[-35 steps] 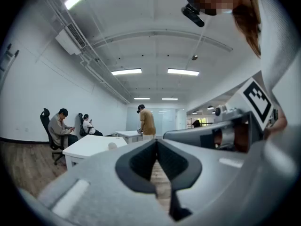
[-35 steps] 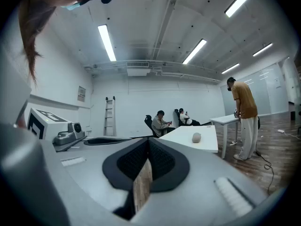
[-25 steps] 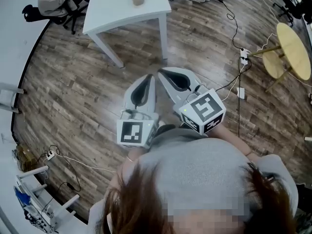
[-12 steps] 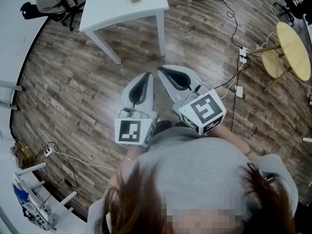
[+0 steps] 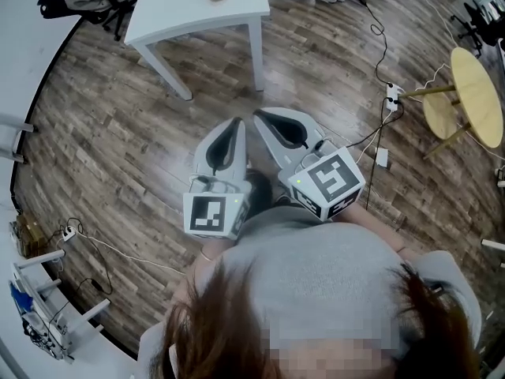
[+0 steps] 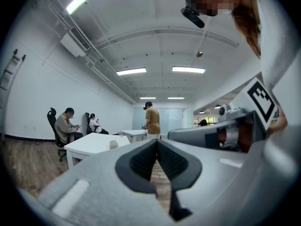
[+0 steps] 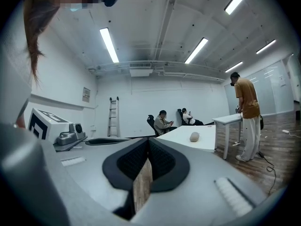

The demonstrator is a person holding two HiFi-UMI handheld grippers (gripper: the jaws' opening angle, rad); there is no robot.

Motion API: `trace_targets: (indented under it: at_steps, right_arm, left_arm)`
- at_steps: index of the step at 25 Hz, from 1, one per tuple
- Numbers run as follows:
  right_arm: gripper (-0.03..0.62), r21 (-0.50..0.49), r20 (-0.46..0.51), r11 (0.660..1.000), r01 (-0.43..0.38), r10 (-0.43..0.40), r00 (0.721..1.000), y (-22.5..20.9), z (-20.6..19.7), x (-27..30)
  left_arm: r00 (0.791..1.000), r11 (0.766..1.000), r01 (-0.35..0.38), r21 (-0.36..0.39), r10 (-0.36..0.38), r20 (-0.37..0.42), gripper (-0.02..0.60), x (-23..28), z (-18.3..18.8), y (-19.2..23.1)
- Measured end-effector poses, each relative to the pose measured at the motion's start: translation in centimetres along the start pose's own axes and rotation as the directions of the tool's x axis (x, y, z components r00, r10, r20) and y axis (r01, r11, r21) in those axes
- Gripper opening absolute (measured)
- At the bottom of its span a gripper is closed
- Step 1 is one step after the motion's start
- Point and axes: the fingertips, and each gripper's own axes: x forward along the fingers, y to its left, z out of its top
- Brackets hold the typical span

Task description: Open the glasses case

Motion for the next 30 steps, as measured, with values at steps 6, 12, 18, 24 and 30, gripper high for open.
trace_targets:
  at_steps: [6,12,18,24,30]
  right_arm:
    - [0.004,0.006,-0.004,1.000,-0.001,0.001,1.000,-2.0,0.0,2.1]
    - [0.003,0.020,-0.004,0.998,0.057,-0.057,0.998,-6.4,0.3,5.0]
    - [0.005,0.027,-0.010,0.996,0.088,-0.087,0.996,-11.0,1.1,11.2]
    - [0.004,0.010,0.005,0.995,0.095,-0.095,0.995,-14.0,3.7,18.6]
    - [0.004,0.033,0.020,0.988,0.152,-0.153,0.988,-17.5,4.4,23.3]
  left_arm:
    - [1.000,1.000,0.002,-0.005,-0.002,-0.001,0.003,2.6,-0.1,1.8]
    - [1.000,1.000,0.021,-0.005,-0.021,0.008,0.003,7.3,-0.1,4.7]
    - [0.999,0.999,0.049,0.009,-0.050,0.002,0.003,12.7,0.6,10.0]
    - [0.997,0.997,0.079,0.024,-0.079,0.002,0.003,17.9,1.9,16.1]
    - [0.992,0.992,0.124,0.030,-0.124,-0.014,0.003,21.7,1.2,20.6]
